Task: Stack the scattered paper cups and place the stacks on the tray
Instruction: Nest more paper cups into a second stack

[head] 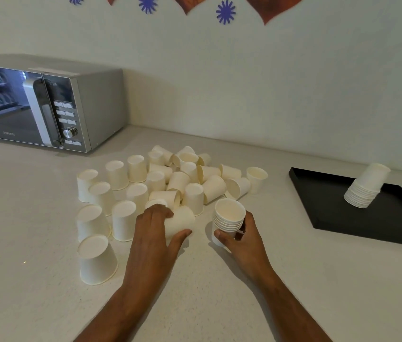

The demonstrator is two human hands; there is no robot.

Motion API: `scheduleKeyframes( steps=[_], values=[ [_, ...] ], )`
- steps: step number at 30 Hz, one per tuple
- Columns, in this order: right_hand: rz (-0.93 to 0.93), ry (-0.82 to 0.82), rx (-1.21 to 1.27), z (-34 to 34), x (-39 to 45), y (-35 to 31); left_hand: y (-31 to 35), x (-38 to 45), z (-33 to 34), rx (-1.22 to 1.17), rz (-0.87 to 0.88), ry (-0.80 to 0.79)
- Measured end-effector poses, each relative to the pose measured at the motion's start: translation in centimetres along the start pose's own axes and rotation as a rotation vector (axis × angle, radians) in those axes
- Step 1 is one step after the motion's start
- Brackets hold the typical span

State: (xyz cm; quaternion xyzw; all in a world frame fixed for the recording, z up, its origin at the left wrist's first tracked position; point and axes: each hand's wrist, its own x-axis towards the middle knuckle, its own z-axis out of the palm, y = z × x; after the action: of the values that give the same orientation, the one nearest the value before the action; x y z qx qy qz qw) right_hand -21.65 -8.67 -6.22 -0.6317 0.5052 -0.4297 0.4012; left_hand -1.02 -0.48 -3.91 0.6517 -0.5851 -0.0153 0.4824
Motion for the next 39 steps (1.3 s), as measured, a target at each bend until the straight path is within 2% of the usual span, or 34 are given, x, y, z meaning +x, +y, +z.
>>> scheduleKeyframes(
  steps=[6,9,12,16,19,22,28,33,37,39],
  values=[
    [-0.011,0.019,0.001,0.1,-0.6,-0.2,2.6,1.7,1.3,-0.491,-0.283,0.042],
    [-0.034,0.029,-0.008,0.4,-1.1,-0.3,4.6,2.5,3.0,-0.581,-0.256,0.092],
    [-0.064,0.017,-0.021,0.7,-1.6,-0.5,6.2,3.0,4.8,-0.638,-0.147,0.092],
    [-0.059,0.021,-0.048,0.0,-1.8,-1.2,7.7,3.2,6.9,-0.628,-0.011,0.014],
    [-0.029,0.046,0.061,-0.6,-2.2,-1.1,8.0,3.3,8.1,-0.542,0.082,-0.015],
    [-0.002,0.068,0.109,-1.8,-2.2,-0.8,8.2,3.0,9.4,-0.594,0.032,-0.146],
    [0.048,0.089,0.161,-5.3,-1.9,0.3,10.2,3.2,11.8,-0.568,-0.013,-0.212],
    [0.019,0.155,-0.05,-10.5,-1.1,0.3,13.1,3.0,14.2,-0.592,0.007,-0.335],
    [0.057,0.275,0.009,-13.8,-0.8,1.2,14.8,2.2,17.2,-0.615,-0.019,-0.456],
    [0.09,0.359,0.116,-15.5,-0.8,1.8,15.7,2.3,18.7,-0.615,-0.055,-0.476]
  ],
)
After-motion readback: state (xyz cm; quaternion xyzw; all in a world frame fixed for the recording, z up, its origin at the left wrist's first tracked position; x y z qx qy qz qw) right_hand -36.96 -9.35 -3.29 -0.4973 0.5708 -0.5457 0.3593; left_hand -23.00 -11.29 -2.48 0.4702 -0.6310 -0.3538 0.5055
